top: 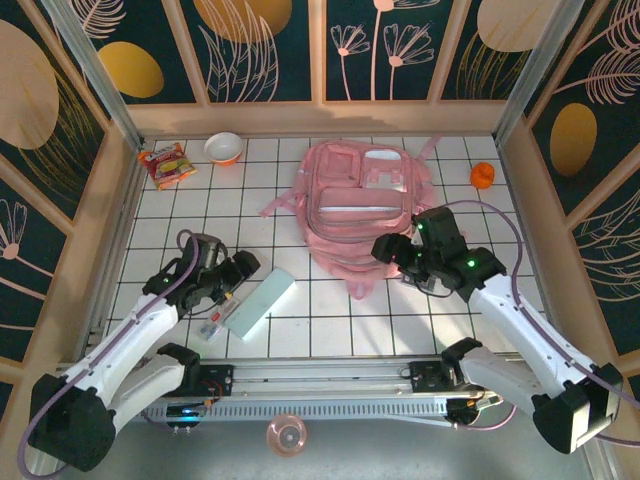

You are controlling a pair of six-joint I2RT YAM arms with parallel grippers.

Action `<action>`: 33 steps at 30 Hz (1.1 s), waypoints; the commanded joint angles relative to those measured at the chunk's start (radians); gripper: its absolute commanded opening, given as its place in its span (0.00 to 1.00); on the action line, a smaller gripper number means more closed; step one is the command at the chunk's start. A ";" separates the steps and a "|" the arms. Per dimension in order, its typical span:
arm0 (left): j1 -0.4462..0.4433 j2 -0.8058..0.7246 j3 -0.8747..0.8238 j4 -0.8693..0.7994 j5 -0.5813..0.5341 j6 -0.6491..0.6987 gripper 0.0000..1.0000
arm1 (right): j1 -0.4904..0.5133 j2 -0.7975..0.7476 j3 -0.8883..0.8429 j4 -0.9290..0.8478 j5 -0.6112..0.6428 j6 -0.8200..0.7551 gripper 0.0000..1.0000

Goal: Pack books, pencil case, and school supplies into a backpack

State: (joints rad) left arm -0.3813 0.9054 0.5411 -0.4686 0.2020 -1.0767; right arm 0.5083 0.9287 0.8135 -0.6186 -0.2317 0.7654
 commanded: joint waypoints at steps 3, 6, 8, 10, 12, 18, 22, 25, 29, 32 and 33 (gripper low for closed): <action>0.001 -0.006 -0.043 -0.003 0.043 -0.074 0.81 | 0.012 -0.033 -0.049 0.055 0.017 0.045 0.69; 0.001 0.020 -0.048 -0.017 0.051 -0.039 0.81 | 0.017 -0.025 -0.053 0.057 0.015 0.044 0.69; -0.002 0.037 -0.020 -0.048 0.033 0.008 0.81 | 0.021 -0.016 -0.048 0.050 0.017 0.038 0.69; -0.010 0.053 0.035 -0.088 0.008 0.072 0.80 | 0.024 -0.013 -0.043 0.044 0.020 0.033 0.69; -0.018 0.073 0.121 -0.124 -0.017 0.162 0.81 | 0.027 -0.011 -0.040 0.046 0.023 0.030 0.69; -0.022 0.155 0.358 -0.208 -0.099 0.520 0.83 | 0.027 -0.011 -0.039 0.068 0.019 0.026 0.69; -0.023 0.179 0.460 -0.238 -0.152 0.809 0.84 | 0.026 -0.021 -0.029 0.096 0.002 0.021 0.69; -0.025 0.207 0.469 -0.260 -0.157 0.996 0.82 | 0.021 -0.032 -0.024 0.132 -0.008 0.030 0.70; -0.059 0.233 0.437 -0.218 -0.109 1.141 0.86 | 0.012 -0.030 -0.019 0.151 -0.018 0.038 0.70; -0.100 0.306 0.426 -0.231 -0.059 1.195 0.87 | 0.012 -0.029 -0.012 0.148 -0.018 0.040 0.70; -0.140 0.336 0.425 -0.249 -0.089 1.228 0.89 | 0.012 -0.030 -0.009 0.145 -0.017 0.041 0.70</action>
State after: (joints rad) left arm -0.4660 1.1839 0.9775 -0.6697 0.0963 -0.0048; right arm 0.5243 0.9123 0.7704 -0.4988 -0.2375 0.7929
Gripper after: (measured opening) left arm 0.875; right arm 0.701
